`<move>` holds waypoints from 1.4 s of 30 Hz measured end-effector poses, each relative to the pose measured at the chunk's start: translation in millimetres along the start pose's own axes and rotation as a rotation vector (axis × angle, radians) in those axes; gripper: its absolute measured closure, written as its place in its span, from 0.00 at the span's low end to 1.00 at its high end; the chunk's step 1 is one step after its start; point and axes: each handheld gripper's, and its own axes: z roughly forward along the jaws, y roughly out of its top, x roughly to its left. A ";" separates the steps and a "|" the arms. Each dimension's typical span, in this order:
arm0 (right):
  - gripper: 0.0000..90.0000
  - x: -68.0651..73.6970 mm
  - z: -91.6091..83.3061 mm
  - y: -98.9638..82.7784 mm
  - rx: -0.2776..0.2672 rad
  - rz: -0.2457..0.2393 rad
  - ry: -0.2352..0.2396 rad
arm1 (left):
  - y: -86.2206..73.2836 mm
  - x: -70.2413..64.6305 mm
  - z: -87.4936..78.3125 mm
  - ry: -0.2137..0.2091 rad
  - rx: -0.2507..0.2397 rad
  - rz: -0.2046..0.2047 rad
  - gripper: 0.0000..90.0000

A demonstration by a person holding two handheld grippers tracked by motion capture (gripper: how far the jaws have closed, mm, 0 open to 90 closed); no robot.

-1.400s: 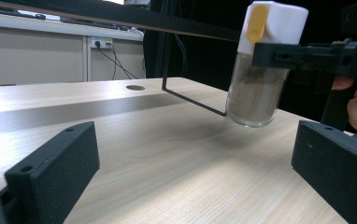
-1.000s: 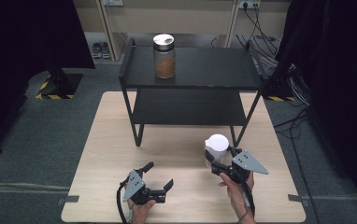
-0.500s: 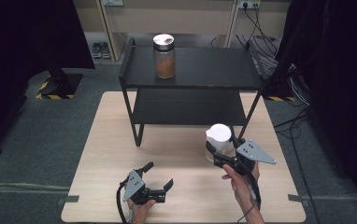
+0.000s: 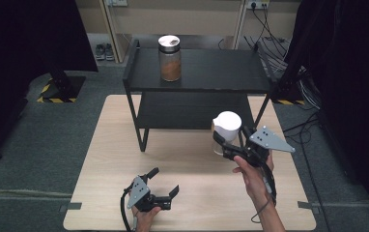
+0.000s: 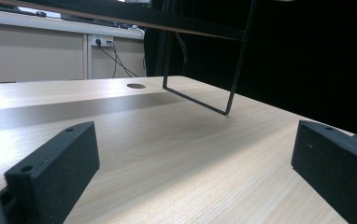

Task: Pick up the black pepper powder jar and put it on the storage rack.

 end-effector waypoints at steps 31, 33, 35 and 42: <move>0.34 -10.6 39.1 128.5 -0.019 -0.005 0.045 | -0.1 0.4 -0.2 0.000 0.000 -0.003 0.00; 0.34 -11.1 45.0 134.5 -0.019 -0.002 0.040 | 0.0 0.5 -0.2 0.000 0.000 -0.002 0.00; 0.34 -10.8 51.2 140.0 -0.014 0.001 0.032 | 0.2 0.8 -0.2 -0.001 0.002 -0.003 0.00; 0.34 -12.4 75.2 152.1 -0.007 0.016 0.005 | -0.2 1.1 -0.7 -0.001 -0.001 -0.004 0.00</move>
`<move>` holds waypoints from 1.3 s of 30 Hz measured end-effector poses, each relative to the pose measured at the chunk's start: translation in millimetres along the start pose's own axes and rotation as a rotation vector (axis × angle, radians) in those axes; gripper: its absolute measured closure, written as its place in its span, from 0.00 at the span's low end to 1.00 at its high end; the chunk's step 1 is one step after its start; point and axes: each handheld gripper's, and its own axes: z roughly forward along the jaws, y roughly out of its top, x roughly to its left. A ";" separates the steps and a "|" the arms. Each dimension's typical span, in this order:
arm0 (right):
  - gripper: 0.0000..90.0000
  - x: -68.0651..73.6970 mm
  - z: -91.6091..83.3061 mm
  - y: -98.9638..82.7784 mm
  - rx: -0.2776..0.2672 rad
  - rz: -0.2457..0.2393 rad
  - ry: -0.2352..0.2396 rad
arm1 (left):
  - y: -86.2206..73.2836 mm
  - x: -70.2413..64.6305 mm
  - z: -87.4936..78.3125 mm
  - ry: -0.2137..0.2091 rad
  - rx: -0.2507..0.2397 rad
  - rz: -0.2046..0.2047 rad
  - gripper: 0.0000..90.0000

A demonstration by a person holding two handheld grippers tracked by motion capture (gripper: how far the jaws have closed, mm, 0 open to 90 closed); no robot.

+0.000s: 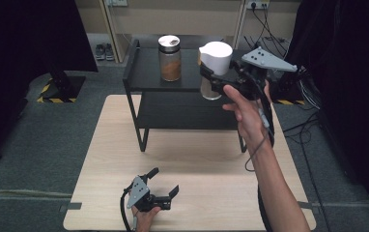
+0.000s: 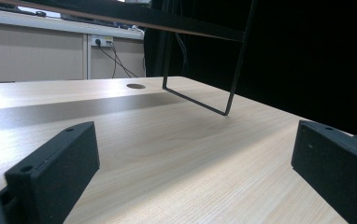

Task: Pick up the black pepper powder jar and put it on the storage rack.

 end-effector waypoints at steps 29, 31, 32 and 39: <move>0.34 -7.3 63.4 3.6 0.025 0.023 -0.167 | -2.1 0.9 -0.5 -0.006 -0.014 -0.011 0.00; 0.34 -7.8 65.4 3.6 0.027 0.026 -0.173 | -2.2 0.9 -0.6 -0.006 -0.015 -0.011 0.00; 0.34 -8.1 66.4 3.2 0.026 0.027 -0.176 | -2.2 0.9 -0.7 -0.006 -0.015 -0.011 0.00; 0.34 -8.1 71.5 1.6 0.030 0.017 -0.190 | -2.2 0.9 -0.7 -0.006 -0.015 -0.012 0.01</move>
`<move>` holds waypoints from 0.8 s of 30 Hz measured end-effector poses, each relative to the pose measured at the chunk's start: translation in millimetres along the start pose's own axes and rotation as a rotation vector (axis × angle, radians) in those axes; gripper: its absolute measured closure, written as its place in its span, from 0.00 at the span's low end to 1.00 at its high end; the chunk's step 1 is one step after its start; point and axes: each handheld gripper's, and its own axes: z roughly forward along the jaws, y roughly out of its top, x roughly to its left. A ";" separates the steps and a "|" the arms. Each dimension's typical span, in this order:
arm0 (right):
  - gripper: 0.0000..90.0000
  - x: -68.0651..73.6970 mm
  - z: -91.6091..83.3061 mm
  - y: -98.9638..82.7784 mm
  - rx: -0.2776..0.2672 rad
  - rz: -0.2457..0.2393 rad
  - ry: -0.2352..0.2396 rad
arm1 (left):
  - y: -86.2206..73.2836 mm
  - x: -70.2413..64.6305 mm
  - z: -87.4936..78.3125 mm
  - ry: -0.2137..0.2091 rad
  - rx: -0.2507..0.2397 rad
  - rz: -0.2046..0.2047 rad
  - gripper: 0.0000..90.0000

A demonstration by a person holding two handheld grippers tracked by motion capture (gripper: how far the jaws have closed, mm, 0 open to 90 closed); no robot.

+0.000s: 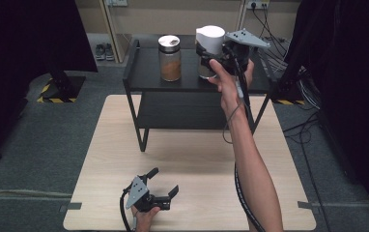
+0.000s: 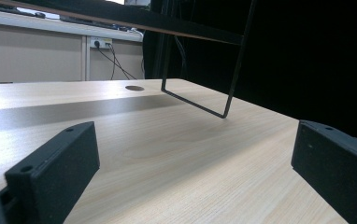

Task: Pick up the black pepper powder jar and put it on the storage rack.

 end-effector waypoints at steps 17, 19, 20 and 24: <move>0.24 13.5 1.0 3.8 0.028 -0.031 -0.057 | 1.4 -3.3 -0.5 0.013 0.008 0.022 0.00; 0.16 14.2 0.2 5.5 0.039 -0.021 -0.052 | 1.7 -4.2 0.0 0.013 0.010 0.029 0.00; 0.13 14.6 -1.1 5.4 0.036 -0.015 -0.053 | 1.8 -4.0 0.1 0.012 0.011 0.029 0.01; 0.05 14.8 -5.9 6.7 0.043 -0.003 -0.056 | 1.5 -3.5 -0.3 0.014 0.009 0.022 0.01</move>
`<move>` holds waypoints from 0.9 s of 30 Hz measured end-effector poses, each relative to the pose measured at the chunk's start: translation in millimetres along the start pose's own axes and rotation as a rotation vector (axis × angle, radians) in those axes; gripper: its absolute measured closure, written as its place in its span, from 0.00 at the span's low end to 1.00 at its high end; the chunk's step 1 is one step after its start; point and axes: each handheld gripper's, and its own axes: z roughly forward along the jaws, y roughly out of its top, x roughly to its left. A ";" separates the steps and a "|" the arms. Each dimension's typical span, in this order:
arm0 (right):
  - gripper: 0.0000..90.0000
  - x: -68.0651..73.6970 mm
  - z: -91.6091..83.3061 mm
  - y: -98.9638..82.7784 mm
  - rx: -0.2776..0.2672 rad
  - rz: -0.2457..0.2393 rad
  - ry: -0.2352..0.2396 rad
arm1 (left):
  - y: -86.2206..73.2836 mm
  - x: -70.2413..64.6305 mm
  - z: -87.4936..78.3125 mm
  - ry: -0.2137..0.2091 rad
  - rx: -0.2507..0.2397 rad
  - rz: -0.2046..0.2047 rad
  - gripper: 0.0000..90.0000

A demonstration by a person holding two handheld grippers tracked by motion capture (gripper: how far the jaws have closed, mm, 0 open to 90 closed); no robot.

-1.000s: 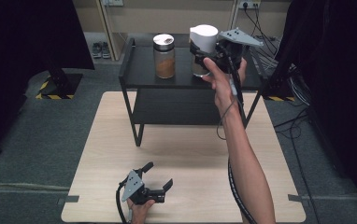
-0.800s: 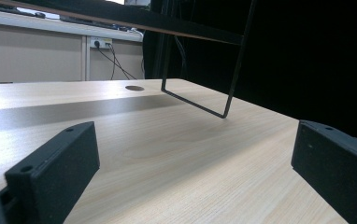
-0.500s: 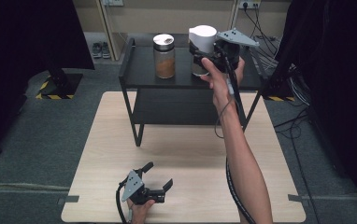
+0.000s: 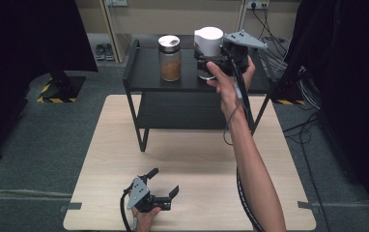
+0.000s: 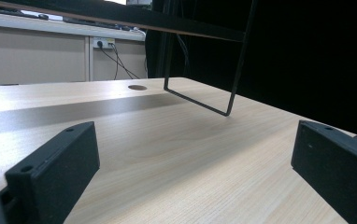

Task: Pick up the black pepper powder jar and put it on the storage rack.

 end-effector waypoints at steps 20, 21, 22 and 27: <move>0.00 -4.9 -40.1 -19.0 -0.077 0.024 0.090 | -0.3 0.6 0.3 -0.003 -0.001 -0.007 0.01; 0.00 -4.9 -41.9 -20.8 -0.077 0.023 0.094 | -0.3 0.6 0.2 -0.003 -0.002 -0.007 0.01; 0.00 -5.3 -43.7 -23.1 -0.080 0.026 0.099 | -0.3 0.6 0.2 -0.003 -0.001 -0.007 0.01; 0.00 -7.3 -51.6 -33.5 -0.089 0.032 0.121 | -0.9 0.7 0.2 -0.004 -0.006 -0.011 0.01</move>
